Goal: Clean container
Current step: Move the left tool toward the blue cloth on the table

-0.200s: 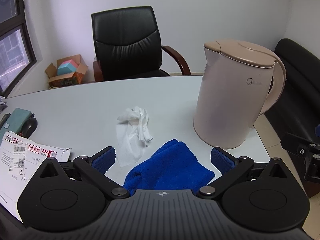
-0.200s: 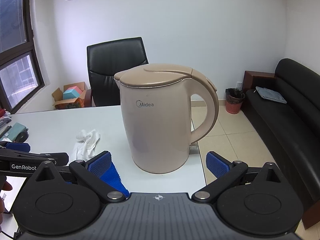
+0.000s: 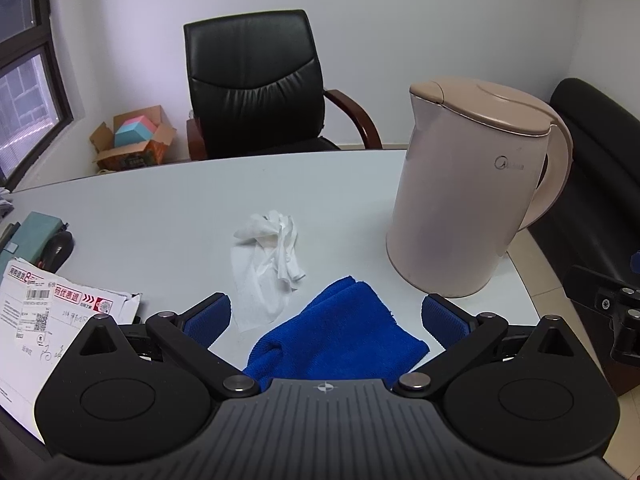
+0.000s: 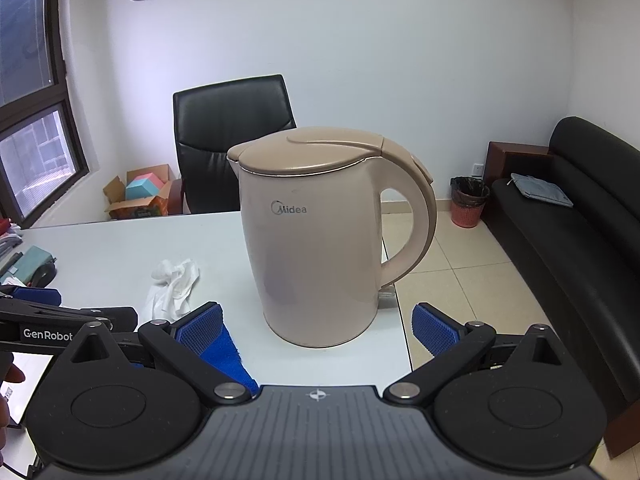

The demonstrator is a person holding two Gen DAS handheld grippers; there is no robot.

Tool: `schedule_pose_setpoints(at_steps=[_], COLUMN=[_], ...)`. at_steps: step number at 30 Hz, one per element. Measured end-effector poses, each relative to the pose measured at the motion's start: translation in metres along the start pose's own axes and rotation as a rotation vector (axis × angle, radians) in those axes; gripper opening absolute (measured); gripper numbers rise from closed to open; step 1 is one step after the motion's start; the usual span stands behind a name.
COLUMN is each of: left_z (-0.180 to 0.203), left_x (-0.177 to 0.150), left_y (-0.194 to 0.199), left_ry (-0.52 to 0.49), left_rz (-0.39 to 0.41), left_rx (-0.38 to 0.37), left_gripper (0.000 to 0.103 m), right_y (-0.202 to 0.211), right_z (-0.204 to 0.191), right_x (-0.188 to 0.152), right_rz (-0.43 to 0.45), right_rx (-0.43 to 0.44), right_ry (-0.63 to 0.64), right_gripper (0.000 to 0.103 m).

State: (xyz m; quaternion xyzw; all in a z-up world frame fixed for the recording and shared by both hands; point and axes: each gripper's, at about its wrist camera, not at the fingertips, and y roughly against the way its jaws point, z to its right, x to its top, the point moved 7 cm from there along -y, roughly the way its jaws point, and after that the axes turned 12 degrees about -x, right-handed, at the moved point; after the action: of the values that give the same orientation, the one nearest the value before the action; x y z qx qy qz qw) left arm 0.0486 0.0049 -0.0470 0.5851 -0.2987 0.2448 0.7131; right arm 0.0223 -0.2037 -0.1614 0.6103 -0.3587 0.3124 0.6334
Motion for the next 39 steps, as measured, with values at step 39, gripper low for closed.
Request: schedule_pose_setpoints(at_steps=[39], left_z=[-0.007], left_x=[-0.010], left_y=[-0.010], left_ry=[0.024], left_rz=[-0.027], left_rx=[0.009], left_gripper=[0.103], right_y=[-0.008], right_z=[-0.003], right_x=[-0.004], right_rz=[-0.025], right_rx=[0.006], right_ry=[0.001], right_gripper=[0.103])
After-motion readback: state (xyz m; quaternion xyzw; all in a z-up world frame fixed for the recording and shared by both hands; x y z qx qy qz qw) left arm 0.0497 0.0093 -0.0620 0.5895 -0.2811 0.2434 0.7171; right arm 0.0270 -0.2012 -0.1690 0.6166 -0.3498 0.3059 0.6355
